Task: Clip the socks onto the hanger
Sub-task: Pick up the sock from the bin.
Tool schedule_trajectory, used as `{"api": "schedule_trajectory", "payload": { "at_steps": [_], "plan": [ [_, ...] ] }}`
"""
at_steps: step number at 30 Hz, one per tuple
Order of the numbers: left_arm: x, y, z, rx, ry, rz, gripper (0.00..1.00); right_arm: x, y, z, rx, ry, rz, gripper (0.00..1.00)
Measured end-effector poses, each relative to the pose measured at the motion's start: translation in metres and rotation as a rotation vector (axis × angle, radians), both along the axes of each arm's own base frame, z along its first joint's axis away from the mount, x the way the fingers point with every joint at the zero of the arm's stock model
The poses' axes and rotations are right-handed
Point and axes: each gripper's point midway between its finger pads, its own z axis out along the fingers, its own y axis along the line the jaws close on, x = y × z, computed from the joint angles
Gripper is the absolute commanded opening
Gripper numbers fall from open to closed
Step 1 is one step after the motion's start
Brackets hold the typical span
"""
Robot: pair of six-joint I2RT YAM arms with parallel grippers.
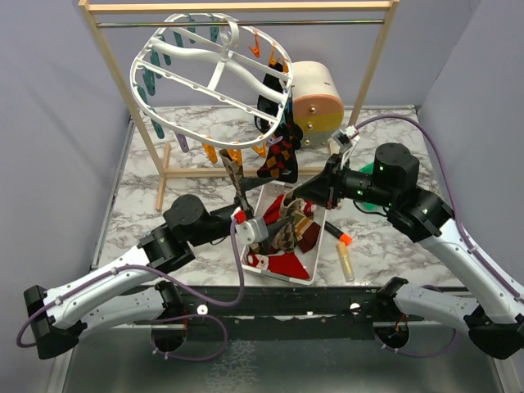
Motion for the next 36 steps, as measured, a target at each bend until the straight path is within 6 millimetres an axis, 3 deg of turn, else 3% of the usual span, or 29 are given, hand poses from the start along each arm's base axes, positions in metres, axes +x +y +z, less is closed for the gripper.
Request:
{"api": "schedule_trajectory", "payload": {
  "at_steps": [8,13,22,27,36],
  "plan": [
    [-0.005,0.03,0.017,-0.153,0.101,0.073,0.99,0.018,-0.014,0.022,0.137,-0.037,-0.191,0.01],
    [-0.007,0.033,0.015,-0.225,0.198,0.077,0.99,0.029,-0.025,0.026,0.21,-0.038,-0.302,0.01],
    [-0.003,0.011,0.011,-0.297,0.379,0.041,0.94,0.039,-0.027,0.029,0.274,-0.002,-0.372,0.01],
    [-0.001,-0.006,0.014,-0.299,0.452,0.01,0.99,0.041,-0.028,0.031,0.293,0.018,-0.391,0.01],
    [0.005,-0.009,0.021,-0.366,0.483,0.015,0.99,0.044,-0.03,0.033,0.32,0.054,-0.424,0.01]
  ]
}}
